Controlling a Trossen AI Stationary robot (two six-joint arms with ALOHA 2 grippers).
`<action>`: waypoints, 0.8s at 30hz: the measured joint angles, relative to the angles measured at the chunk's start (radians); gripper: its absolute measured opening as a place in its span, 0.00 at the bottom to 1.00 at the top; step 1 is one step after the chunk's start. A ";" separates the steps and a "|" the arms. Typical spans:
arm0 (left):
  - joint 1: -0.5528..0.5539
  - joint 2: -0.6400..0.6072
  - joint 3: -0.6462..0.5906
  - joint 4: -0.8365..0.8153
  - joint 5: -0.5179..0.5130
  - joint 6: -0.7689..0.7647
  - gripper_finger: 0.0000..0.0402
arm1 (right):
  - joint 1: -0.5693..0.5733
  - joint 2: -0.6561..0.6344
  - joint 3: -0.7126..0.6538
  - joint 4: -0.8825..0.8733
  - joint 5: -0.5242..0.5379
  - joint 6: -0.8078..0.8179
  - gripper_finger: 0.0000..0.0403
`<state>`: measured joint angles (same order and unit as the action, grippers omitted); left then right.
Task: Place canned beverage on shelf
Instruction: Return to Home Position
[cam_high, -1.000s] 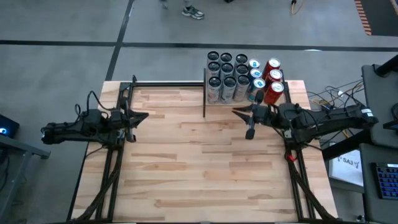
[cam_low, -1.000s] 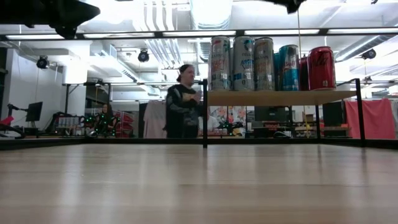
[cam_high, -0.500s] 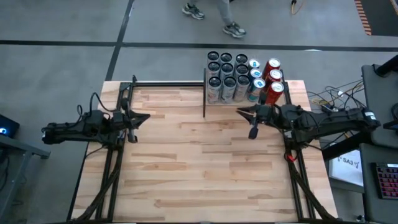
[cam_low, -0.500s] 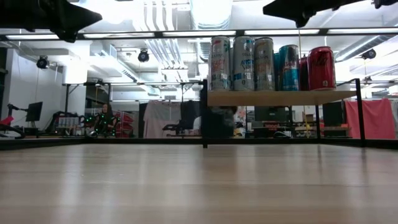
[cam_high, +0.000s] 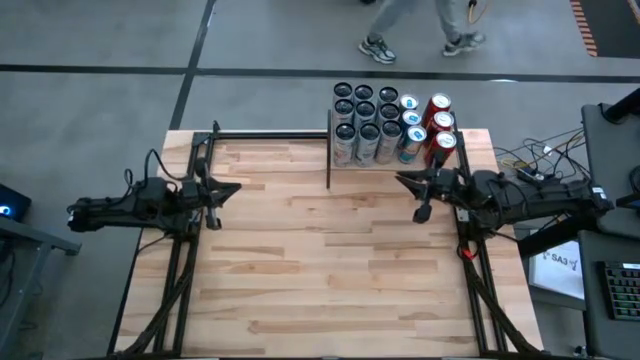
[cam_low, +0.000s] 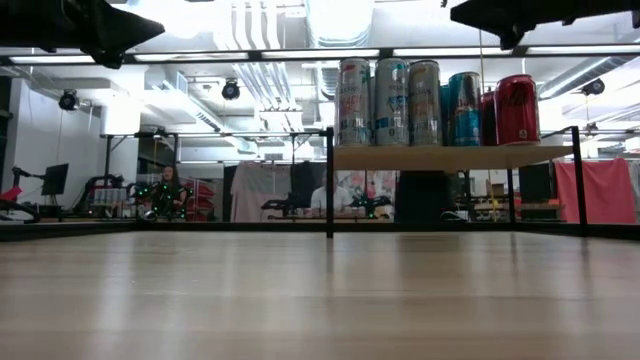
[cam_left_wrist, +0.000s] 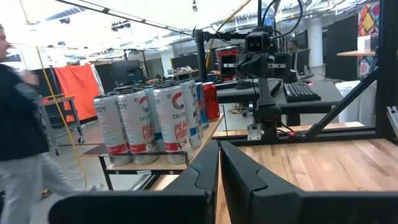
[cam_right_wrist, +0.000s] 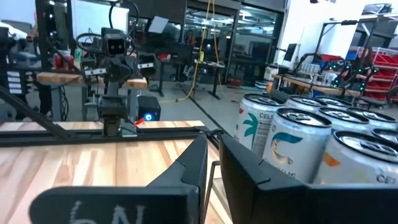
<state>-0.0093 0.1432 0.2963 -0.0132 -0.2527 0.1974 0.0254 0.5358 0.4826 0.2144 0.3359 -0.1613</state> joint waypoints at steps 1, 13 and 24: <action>0.000 0.000 -0.004 0.003 0.000 0.000 0.00 | 0.000 -0.011 -0.008 0.001 0.000 0.006 0.08; 0.001 -0.043 -0.131 0.130 0.000 -0.015 0.00 | 0.000 -0.102 -0.082 0.004 0.000 0.034 0.08; 0.001 -0.084 -0.191 0.157 -0.002 -0.023 0.00 | 0.000 -0.245 -0.189 0.031 -0.003 0.039 0.08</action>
<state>-0.0086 0.0592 0.1052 0.1438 -0.2547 0.1745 0.0254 0.2907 0.2932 0.2449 0.3332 -0.1226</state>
